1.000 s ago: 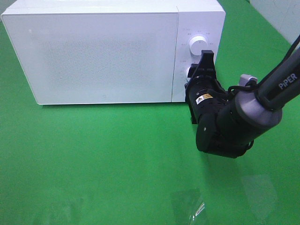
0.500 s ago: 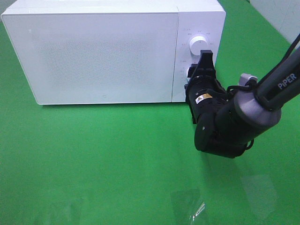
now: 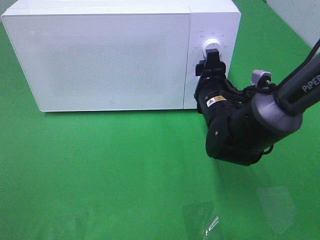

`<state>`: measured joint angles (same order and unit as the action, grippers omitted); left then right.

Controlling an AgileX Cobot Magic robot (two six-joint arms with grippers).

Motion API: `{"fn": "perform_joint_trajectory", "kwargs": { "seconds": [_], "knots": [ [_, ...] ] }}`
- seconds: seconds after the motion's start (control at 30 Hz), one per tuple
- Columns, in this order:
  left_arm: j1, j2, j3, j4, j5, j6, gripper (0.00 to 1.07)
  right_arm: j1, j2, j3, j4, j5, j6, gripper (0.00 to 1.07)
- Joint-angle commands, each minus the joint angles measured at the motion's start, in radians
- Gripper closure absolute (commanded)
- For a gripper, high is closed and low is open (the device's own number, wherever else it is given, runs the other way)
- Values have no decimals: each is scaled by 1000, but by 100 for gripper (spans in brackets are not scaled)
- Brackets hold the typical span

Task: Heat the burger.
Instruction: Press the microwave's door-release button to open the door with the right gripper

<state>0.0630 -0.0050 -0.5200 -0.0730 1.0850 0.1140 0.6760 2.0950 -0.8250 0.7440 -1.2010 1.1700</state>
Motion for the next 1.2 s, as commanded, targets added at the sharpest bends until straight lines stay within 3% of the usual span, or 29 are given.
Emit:
{"fn": "perform_joint_trajectory", "kwargs": {
  "seconds": [0.03, 0.27, 0.43, 0.8, 0.97, 1.2],
  "knots": [
    [2, -18, 2, -7, -14, -3, 6, 1, -36, 14, -32, -56, -35, 42],
    [2, -18, 2, -7, -14, -3, 6, 13, -122, 123, -101, 80, -144, 42],
    [2, -18, 2, -7, -14, -3, 6, 13, -206, 185, -166, 237, -361, 42],
    [2, -18, 2, -7, -14, -3, 6, 9, -376, 195, -317, 495, -794, 42],
    [2, -18, 2, -7, -14, -3, 6, -42, -487, 195, -389, 679, -1039, 42],
    [2, -18, 2, -7, -14, -3, 6, -111, -621, 195, -515, 935, -1163, 42]
  ]
}}
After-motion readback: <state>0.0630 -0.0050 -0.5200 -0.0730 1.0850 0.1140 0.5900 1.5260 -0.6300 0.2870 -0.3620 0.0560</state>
